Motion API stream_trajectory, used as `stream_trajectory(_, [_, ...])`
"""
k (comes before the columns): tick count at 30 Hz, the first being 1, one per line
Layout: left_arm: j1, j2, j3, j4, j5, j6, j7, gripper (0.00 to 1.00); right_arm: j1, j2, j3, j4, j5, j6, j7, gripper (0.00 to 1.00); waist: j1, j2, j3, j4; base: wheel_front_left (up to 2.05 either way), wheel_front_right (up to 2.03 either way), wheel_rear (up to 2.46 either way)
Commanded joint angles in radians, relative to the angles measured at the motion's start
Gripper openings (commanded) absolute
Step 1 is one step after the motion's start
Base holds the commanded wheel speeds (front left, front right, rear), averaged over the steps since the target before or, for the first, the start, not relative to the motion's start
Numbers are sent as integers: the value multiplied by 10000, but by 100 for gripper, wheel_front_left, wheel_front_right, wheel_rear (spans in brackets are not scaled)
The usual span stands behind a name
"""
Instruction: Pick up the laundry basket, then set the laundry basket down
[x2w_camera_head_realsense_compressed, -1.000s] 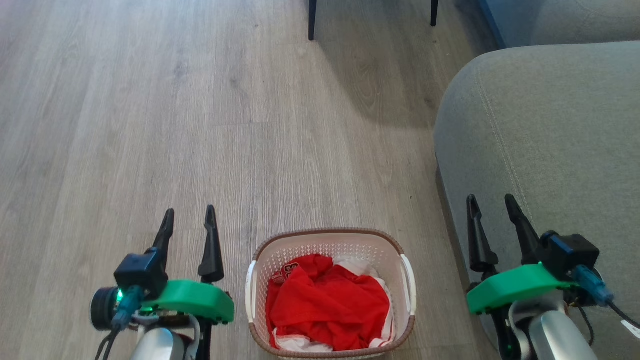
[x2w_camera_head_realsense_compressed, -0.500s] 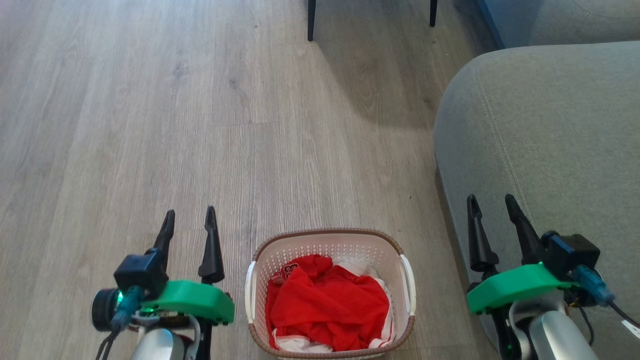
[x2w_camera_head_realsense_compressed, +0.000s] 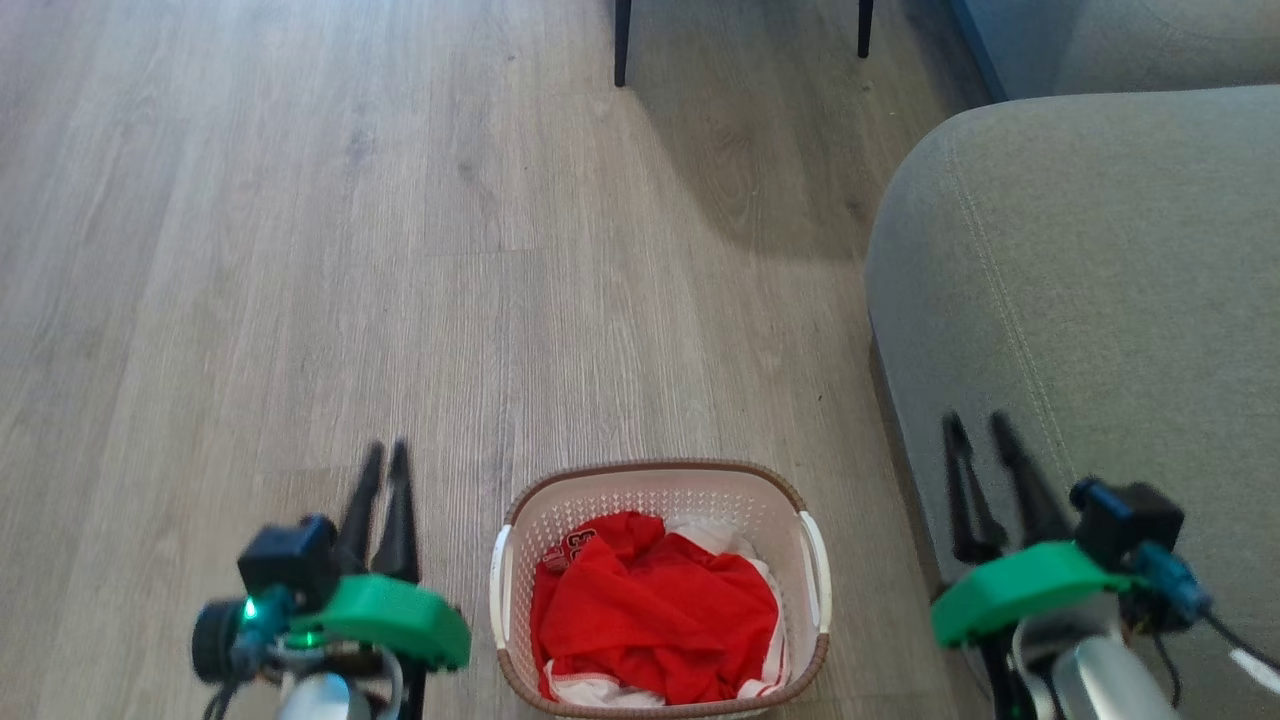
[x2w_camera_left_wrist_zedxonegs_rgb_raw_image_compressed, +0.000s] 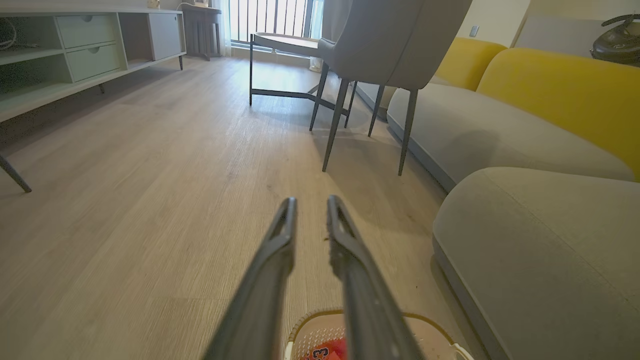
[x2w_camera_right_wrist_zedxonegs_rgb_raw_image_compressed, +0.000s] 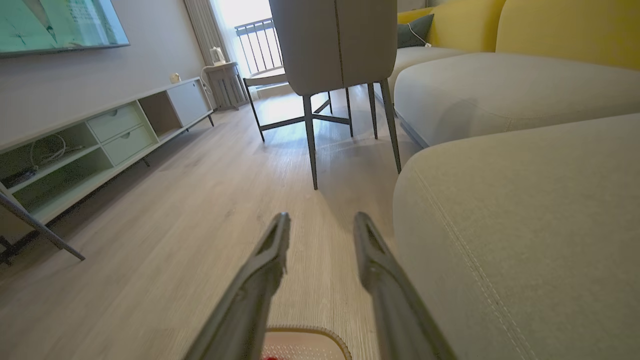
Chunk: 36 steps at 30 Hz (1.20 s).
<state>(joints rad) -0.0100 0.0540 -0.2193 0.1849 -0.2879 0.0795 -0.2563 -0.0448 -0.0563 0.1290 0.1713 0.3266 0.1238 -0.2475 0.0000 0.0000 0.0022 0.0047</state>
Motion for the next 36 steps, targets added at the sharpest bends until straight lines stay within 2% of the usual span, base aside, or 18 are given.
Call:
stream_trajectory(1, [75,2,0,108,-26,-5,2,0,58,0,4,121,26,-2,2,0,0,0,0,0,0,0,0])
stream_trajectory(36, [-111,140,671,379,-3656,-554,810,0,-32,-147,-401,391,3570,17,774,0,0,0,2,-13,0,0,0])
